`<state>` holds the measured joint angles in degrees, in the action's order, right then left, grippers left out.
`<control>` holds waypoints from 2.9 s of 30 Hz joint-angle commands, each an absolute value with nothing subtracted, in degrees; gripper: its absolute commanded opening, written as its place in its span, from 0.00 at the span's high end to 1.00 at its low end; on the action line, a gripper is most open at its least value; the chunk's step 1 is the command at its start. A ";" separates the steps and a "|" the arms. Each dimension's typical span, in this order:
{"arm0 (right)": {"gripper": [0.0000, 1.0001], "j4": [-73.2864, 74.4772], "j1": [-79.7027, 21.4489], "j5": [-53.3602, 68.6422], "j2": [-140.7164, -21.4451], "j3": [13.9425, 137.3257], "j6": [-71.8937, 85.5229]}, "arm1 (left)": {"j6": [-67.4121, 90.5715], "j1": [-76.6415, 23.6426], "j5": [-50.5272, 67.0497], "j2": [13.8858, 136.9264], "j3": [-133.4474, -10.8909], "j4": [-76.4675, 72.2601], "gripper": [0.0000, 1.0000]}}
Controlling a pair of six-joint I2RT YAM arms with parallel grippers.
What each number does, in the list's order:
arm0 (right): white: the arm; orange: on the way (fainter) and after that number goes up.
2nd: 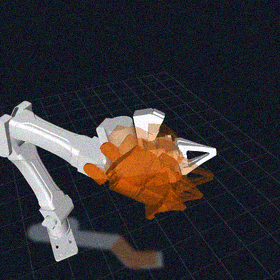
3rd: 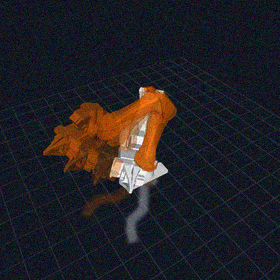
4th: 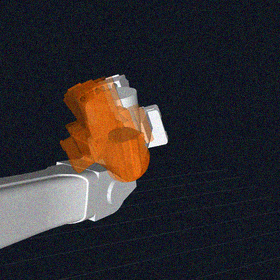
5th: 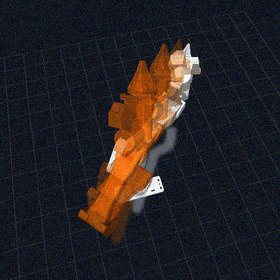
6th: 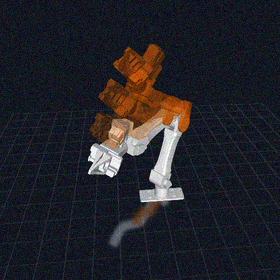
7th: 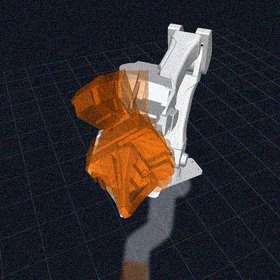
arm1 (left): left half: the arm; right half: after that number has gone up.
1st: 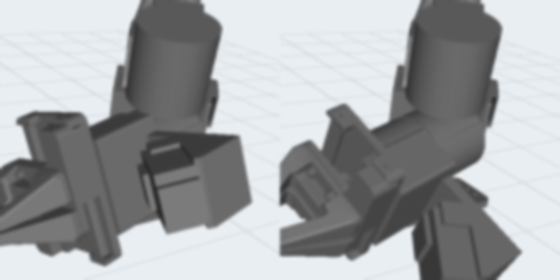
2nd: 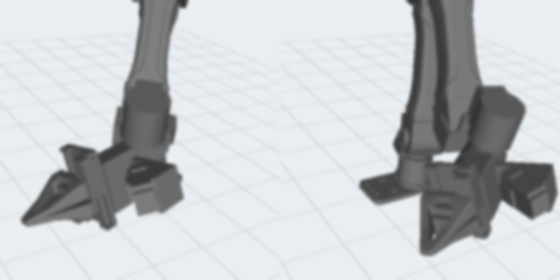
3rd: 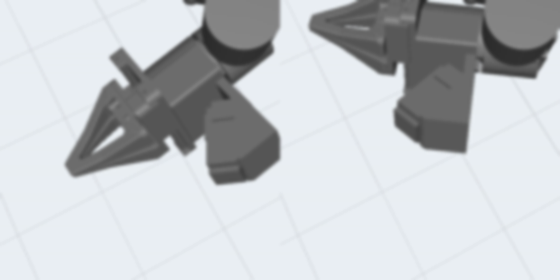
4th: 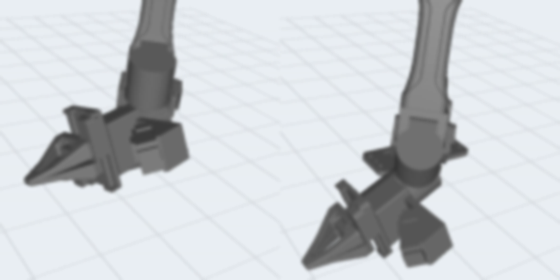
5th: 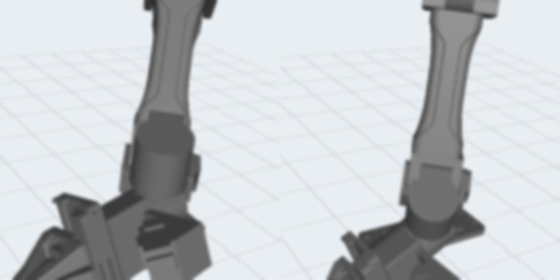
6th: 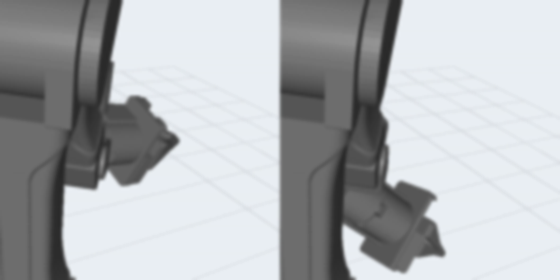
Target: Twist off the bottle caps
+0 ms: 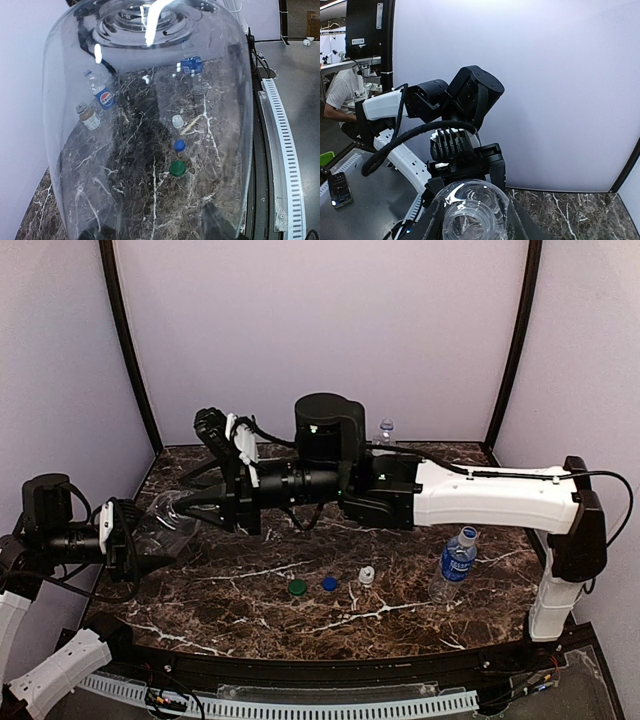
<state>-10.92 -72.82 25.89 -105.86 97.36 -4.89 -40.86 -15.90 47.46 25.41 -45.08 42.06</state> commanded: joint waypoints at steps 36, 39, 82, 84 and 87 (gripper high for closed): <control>1.00 14.85 -64.56 2.38 -96.45 93.18 -0.23 | -32.97 -14.67 43.40 20.24 -39.98 34.30 0.01; 1.00 21.57 -60.55 -4.70 -91.91 88.17 4.13 | -28.17 -14.07 42.56 19.07 -37.16 30.54 0.01; 0.16 14.90 -18.19 -11.97 -99.10 80.26 2.08 | 1.36 -4.04 27.35 15.20 -16.32 8.37 0.01; 0.02 15.95 -18.19 -12.36 -97.49 80.97 1.39 | 1.40 -4.03 27.85 15.21 -16.27 8.09 0.01; 0.01 19.60 -18.24 -11.80 -94.67 83.42 1.28 | 1.48 -4.00 28.23 15.21 -16.18 7.84 0.01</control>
<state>15.68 -18.11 -10.70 -99.31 79.61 1.83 0.95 -4.34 26.72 14.92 -17.08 9.67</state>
